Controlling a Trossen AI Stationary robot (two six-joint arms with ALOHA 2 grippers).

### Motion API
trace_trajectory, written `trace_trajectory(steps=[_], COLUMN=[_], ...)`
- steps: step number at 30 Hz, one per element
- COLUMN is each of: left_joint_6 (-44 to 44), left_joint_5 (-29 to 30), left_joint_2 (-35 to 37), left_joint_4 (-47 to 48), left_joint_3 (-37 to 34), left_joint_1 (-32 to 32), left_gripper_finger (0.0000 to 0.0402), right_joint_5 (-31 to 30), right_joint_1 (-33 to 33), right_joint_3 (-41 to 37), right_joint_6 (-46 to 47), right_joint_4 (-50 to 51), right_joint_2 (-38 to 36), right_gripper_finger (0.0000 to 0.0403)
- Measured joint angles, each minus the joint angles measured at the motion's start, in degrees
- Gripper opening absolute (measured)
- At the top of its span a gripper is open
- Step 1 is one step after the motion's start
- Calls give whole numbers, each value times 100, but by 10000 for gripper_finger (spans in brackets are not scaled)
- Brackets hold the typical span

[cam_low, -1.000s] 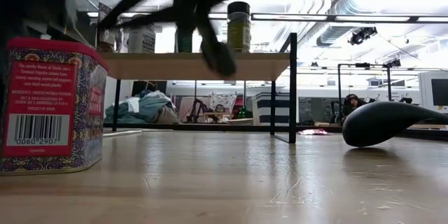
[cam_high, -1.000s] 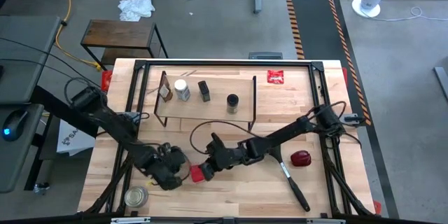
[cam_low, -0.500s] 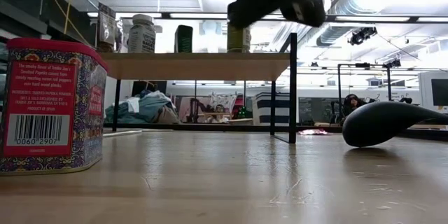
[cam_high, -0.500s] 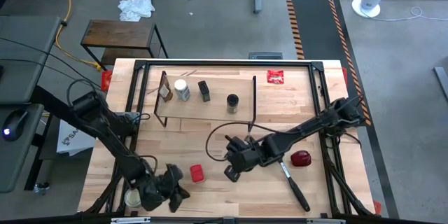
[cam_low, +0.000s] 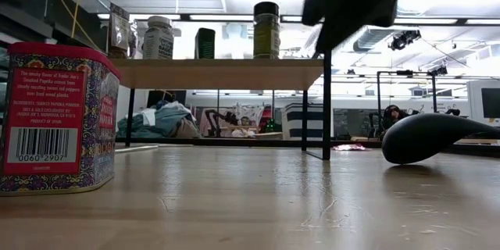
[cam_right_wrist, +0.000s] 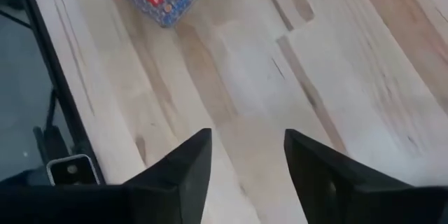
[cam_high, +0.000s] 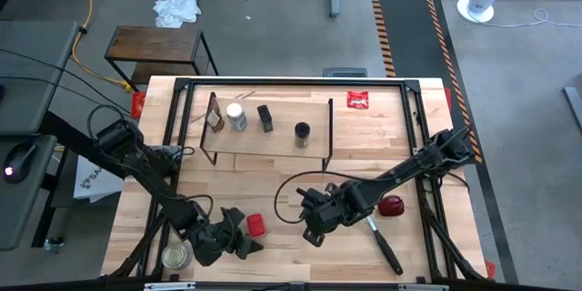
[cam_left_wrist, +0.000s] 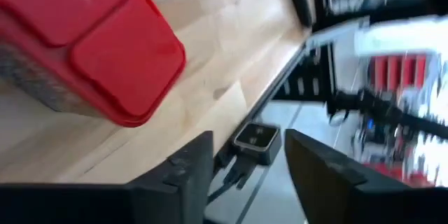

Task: Shelf spices
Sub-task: Put the red seasoning can on the shelf

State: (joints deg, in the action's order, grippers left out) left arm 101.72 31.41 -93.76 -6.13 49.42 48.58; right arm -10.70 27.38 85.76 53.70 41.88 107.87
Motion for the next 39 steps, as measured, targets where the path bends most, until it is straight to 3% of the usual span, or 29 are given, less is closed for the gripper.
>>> trace_trajectory(steps=[2, 6, 7, 11, 19, 24, 27, 33, 39], left_joint_6=[294, 689, 850, 1210, 1287, 1781, 2039, 1964, 2351], left_joint_5=[265, 406, 474, 532, 532, 480, 488, 171, 405], left_joint_2=[-6, -17, -23, -26, -26, -32, -164, -670, -874], left_joint_4=[204, 1184, 1459, 1748, 794, 1607, 1692, 707, 1017], left_joint_3=[100, 455, 514, 593, 602, 600, 595, 598, 598], left_joint_1=[47, 44, 38, -37, 4, 107, 107, 101, 53], left_gripper_finger=[140, 28, 15, 5, 1, 1, 1, 0, 0], right_joint_5=[-47, -72, -74, -79, -104, -260, -282, -306, -427], right_joint_1=[5, 0, -1, -1, -1, -1, -1, -1, -6], right_joint_3=[0, 0, 0, 0, 0, 0, 0, 0, 0], right_joint_6=[8, 28, 39, 32, 30, 308, 439, 453, 478], right_joint_4=[37, 36, 38, 38, 102, 247, 271, 293, 298], right_joint_2=[0, 0, 0, 0, 0, 0, 0, 0, 2], right_gripper_finger=[177, 167, 165, 161, 160, 160, 160, 160, 160])
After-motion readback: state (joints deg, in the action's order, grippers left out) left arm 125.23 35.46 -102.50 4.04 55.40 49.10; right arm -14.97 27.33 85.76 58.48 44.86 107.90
